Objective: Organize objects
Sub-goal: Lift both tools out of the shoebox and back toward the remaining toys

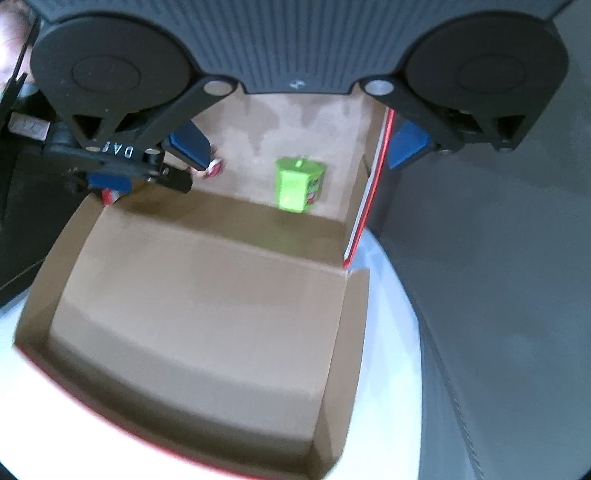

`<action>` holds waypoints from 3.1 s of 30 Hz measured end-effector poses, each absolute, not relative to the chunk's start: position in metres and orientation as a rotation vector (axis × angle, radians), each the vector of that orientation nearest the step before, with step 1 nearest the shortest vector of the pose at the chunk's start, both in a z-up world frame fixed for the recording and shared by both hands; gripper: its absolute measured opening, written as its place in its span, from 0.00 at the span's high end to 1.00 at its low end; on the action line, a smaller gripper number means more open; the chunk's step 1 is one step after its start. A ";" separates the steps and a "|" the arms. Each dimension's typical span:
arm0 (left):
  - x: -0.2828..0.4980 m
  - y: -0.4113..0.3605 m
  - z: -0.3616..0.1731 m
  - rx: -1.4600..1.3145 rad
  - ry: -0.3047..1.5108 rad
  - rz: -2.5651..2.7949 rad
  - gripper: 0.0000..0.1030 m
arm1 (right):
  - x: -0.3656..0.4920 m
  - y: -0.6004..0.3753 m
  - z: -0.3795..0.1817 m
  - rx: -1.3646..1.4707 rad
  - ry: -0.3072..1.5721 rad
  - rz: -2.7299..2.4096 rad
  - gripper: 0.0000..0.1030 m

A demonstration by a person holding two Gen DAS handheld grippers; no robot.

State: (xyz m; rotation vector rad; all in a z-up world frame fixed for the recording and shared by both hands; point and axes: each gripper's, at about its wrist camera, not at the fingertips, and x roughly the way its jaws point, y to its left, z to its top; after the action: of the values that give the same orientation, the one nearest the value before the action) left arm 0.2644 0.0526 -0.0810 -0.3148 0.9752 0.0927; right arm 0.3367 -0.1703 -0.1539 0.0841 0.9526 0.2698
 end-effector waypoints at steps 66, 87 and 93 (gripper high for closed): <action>0.148 0.041 -0.020 -0.224 0.894 -0.136 0.00 | 0.166 -0.220 -0.045 0.278 0.787 0.254 0.00; 0.120 0.023 -0.031 -0.101 0.950 -0.186 0.00 | 0.120 -0.238 -0.044 0.333 0.787 0.212 0.00; 0.115 0.016 -0.031 -0.075 0.959 -0.218 0.00 | 0.109 -0.240 -0.048 0.347 0.804 0.188 0.00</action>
State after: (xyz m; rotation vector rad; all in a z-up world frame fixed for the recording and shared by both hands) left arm 0.1151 0.0163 -0.0307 -0.0749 0.9595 -0.2183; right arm 0.1085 -0.2395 -0.0484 0.3472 0.8043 0.1877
